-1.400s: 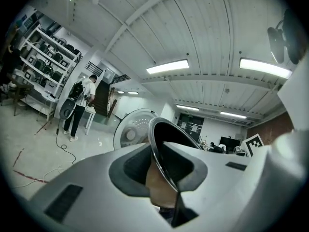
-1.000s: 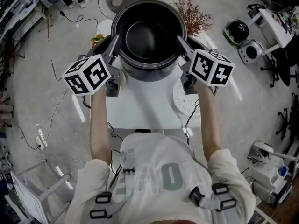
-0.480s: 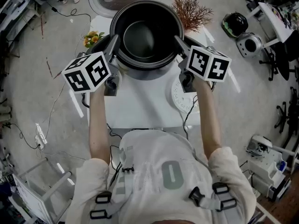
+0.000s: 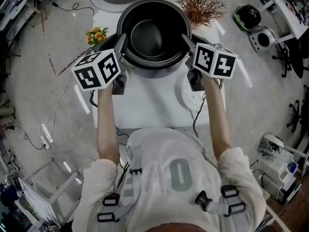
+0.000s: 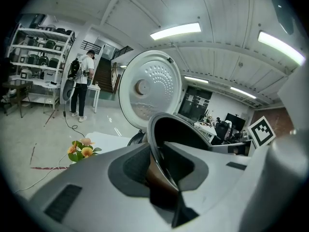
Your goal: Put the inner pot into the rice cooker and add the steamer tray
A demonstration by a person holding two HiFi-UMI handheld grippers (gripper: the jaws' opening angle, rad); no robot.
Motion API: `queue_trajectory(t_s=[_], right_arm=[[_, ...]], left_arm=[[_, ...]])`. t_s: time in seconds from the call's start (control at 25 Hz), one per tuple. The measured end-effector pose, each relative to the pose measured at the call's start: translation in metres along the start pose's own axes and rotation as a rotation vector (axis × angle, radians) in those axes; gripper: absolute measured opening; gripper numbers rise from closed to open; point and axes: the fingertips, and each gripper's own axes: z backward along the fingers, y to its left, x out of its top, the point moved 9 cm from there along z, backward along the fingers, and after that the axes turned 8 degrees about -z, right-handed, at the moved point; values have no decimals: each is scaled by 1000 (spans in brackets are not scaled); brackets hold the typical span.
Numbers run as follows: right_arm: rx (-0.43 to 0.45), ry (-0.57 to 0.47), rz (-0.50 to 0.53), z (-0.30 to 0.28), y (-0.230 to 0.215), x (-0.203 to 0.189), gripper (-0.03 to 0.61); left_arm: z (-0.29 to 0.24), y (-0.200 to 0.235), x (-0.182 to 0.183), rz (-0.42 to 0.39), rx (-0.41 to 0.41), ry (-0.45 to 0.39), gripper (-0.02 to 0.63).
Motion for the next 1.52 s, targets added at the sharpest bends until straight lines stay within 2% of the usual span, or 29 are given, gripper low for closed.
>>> queue_trajectory(t_s=[0.64, 0.8, 1.04, 1.24, 1.52], right_arm=[[-54, 48, 101, -20, -3, -9, 124], [-53, 38, 97, -19, -6, -8, 126], [-57, 35, 92, -25, -1, -9, 124], [-90, 23, 130, -27, -1, -9, 126], [-93, -19, 134, -27, 0, -13, 133]], left_arm=[[-19, 9, -21, -27, 18, 88, 95], [-22, 7, -22, -62, 37, 108, 101], [-24, 14, -28, -38, 48, 121, 106], [-29, 9, -28, -145, 108, 141, 109], [-29, 10, -29, -151, 113, 128, 109]])
